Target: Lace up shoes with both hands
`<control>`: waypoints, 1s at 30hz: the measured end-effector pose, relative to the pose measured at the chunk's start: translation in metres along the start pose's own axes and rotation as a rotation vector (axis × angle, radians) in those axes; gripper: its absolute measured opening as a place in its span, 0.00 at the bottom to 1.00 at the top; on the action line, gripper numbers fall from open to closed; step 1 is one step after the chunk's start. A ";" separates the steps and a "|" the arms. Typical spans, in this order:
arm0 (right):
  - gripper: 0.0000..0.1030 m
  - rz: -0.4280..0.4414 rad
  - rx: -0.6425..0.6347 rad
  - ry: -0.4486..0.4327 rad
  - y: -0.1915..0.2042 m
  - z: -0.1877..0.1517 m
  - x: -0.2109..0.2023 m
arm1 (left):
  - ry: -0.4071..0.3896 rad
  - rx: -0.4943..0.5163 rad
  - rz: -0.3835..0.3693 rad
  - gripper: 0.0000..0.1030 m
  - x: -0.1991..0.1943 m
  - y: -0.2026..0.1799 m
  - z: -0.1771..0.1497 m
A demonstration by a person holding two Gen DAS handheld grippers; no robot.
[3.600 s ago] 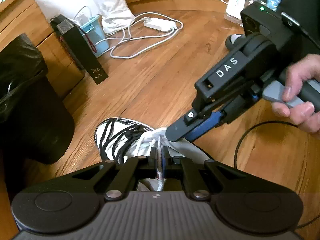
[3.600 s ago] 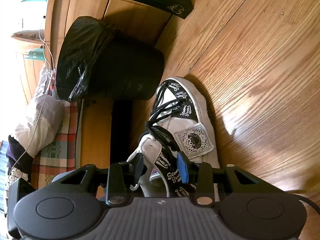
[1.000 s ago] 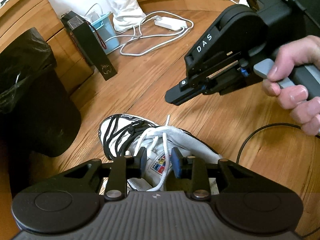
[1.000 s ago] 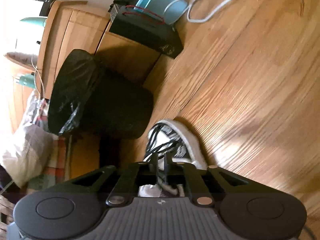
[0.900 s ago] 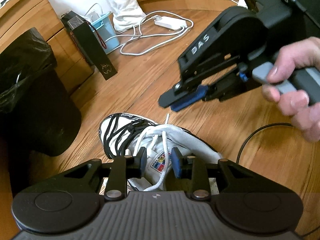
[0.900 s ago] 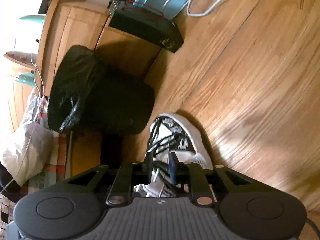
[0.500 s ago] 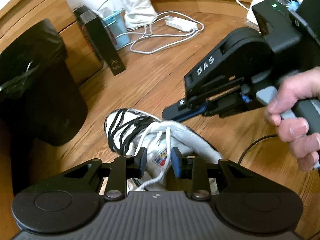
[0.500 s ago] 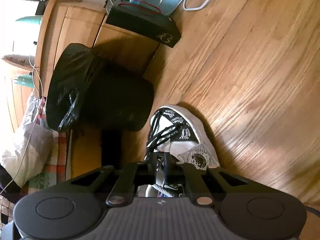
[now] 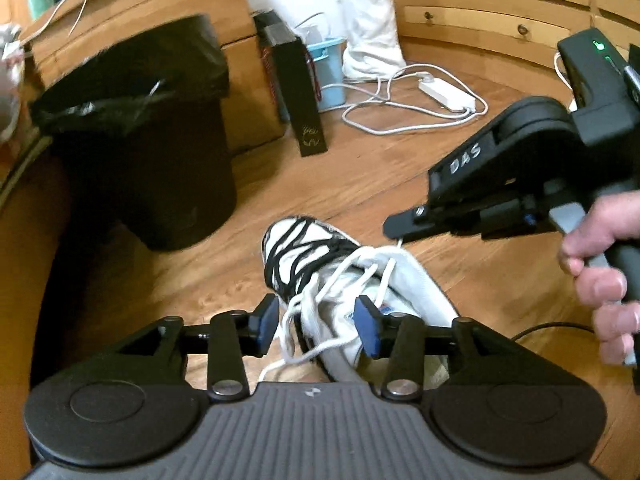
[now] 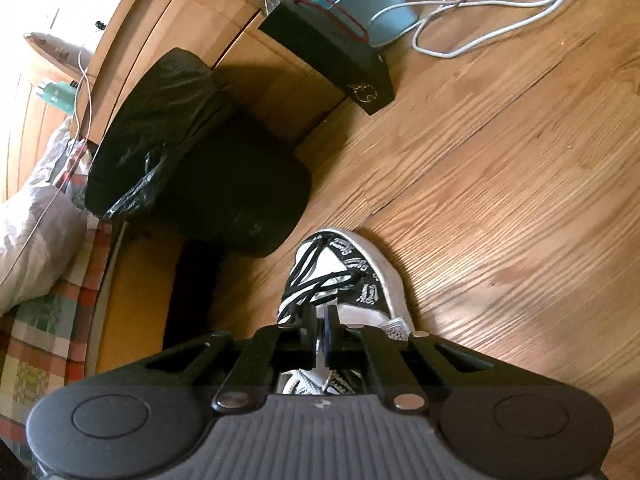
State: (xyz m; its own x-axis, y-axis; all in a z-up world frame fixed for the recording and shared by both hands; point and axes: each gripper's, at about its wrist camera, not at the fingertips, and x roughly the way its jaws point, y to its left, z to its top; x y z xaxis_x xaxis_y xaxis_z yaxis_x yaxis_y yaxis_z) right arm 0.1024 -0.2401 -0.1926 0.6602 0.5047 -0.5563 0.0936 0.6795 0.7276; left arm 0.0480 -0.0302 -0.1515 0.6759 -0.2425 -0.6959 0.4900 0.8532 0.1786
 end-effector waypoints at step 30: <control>0.03 -0.139 -0.049 -0.240 -0.019 0.065 -0.054 | 0.165 -0.223 -0.008 0.44 0.024 0.002 -0.016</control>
State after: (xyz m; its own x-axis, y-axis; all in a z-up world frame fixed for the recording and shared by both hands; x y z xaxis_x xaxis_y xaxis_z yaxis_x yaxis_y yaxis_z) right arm 0.1138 -0.3147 -0.1498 0.8019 0.2677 -0.5341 0.1634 0.7616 0.6271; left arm 0.0567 -0.0265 -0.1795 0.5647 -0.1870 -0.8038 0.3492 0.9366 0.0274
